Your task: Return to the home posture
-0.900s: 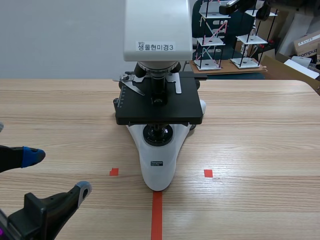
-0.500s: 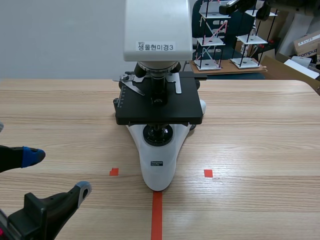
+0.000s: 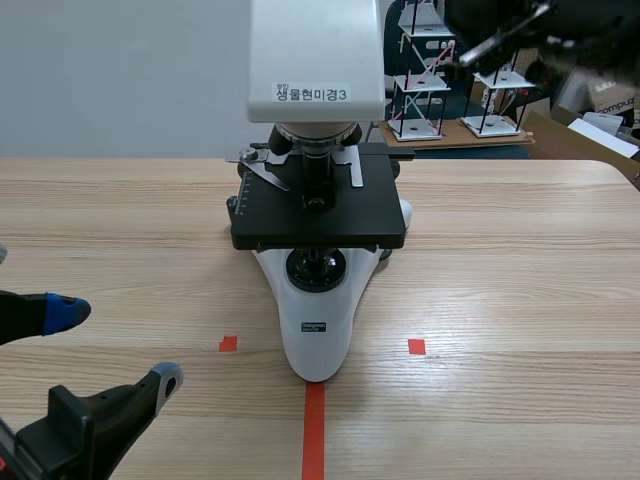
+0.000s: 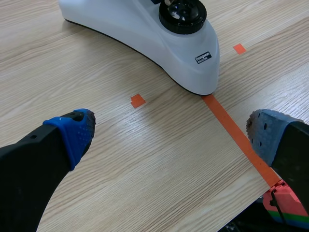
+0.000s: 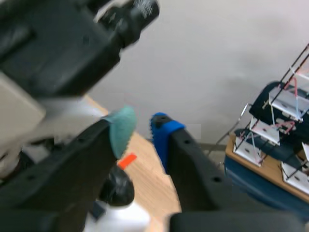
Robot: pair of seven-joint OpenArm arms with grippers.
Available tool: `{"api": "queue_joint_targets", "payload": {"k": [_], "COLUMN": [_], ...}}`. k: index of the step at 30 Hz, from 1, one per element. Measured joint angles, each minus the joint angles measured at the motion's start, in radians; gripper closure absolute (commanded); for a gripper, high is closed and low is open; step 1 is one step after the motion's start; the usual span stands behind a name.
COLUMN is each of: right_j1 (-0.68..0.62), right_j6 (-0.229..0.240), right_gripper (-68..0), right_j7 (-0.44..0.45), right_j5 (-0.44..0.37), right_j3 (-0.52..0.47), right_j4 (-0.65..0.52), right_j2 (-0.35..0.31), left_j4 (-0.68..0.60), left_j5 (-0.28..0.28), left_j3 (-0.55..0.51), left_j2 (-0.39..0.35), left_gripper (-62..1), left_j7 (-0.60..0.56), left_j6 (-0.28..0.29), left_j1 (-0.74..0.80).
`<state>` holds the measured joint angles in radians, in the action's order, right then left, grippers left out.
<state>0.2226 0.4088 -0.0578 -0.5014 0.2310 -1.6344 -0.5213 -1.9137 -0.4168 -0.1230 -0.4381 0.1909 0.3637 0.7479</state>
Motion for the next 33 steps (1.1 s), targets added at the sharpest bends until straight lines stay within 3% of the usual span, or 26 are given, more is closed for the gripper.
{"api": "queue_joint_targets", "payload": {"k": [5,8,11,16,20,24,33], "right_j1": [-0.269,-0.439,-0.614,-0.869,-0.985,-1.041,-1.046], "right_j6": [0.0,0.0,0.001,0.003,0.003,0.015,0.015], "right_gripper": [-40.1,-50.5,-56.7,-58.3,-58.3,-58.3,-58.2], "right_j7": [0.043,0.124,0.211,0.397,0.517,0.531,0.524], "right_j5": [0.028,0.061,0.067,0.177,0.269,0.311,0.311], "right_j3": [-0.124,-0.176,-0.209,-0.281,-0.322,-0.322,-0.321], "right_j4": [-0.175,-0.277,-0.33,-0.331,-0.323,-0.322,-0.32], "right_j2": [0.0,0.0,0.009,0.1,0.159,0.166,0.164], "left_j4": [0.0,0.0,0.0,0.0,0.0,0.0,0.0], "left_j5": [-0.001,-0.001,0.0,-0.001,0.0,0.0,0.0], "left_j3": [0.0,0.0,0.0,0.0,0.0,0.0,0.0], "left_j2": [0.0,0.0,0.0,0.0,0.0,0.0,0.0], "left_gripper": [-62.3,-62.3,-62.3,-62.3,-62.3,-62.3,-62.3], "left_j7": [0.0,0.0,0.0,0.0,0.0,0.0,0.0], "left_j6": [0.0,0.0,0.0,0.0,0.0,0.0,0.0], "left_j1": [0.0,0.0,0.0,0.0,0.0,0.0,0.0]}}
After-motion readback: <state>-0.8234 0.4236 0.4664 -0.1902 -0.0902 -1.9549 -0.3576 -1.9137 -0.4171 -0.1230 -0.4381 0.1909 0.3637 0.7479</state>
